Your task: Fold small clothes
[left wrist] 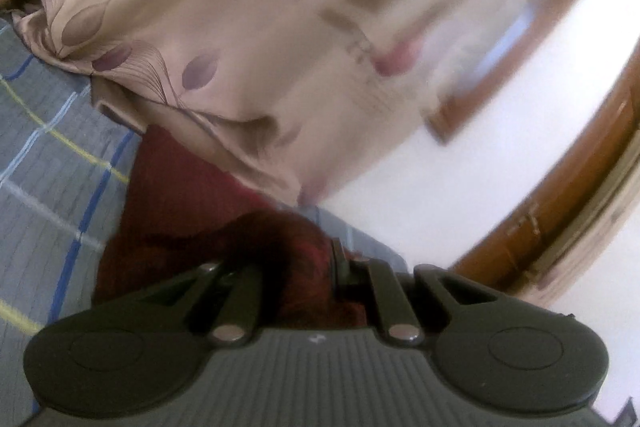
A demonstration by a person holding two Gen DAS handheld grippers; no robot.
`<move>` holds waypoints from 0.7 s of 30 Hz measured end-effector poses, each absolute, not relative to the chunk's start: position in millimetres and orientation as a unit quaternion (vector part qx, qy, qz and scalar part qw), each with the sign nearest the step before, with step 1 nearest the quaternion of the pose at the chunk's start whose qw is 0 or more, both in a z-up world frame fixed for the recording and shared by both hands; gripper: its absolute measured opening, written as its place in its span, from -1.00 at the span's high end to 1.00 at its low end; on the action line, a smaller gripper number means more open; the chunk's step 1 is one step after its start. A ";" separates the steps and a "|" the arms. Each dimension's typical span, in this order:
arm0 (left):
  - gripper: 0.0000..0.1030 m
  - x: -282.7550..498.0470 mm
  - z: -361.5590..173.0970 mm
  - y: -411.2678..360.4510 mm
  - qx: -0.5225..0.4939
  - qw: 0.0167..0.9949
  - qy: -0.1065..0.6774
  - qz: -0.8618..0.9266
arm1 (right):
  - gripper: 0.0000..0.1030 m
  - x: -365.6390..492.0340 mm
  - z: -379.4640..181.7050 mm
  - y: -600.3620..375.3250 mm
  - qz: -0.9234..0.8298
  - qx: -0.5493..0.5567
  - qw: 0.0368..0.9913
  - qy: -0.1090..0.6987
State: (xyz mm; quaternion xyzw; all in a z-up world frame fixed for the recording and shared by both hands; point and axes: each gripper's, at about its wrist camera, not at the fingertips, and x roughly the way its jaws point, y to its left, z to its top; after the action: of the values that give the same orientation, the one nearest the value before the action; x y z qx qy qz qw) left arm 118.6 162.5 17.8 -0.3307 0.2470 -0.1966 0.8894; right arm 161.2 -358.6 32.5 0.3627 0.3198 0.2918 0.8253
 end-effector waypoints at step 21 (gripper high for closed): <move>-0.56 266.4 -34.1 149.5 -0.322 0.889 0.294 -0.141 | 0.65 313.4 -68.4 -353.7 0.206 0.432 0.794 0.374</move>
State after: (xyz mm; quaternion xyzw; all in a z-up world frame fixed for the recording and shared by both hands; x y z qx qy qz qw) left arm 266.4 149.5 -34.1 -0.3223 0.2940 -0.1414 0.8886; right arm 313.4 -353.7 -68.4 0.4322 0.3743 0.2059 0.7942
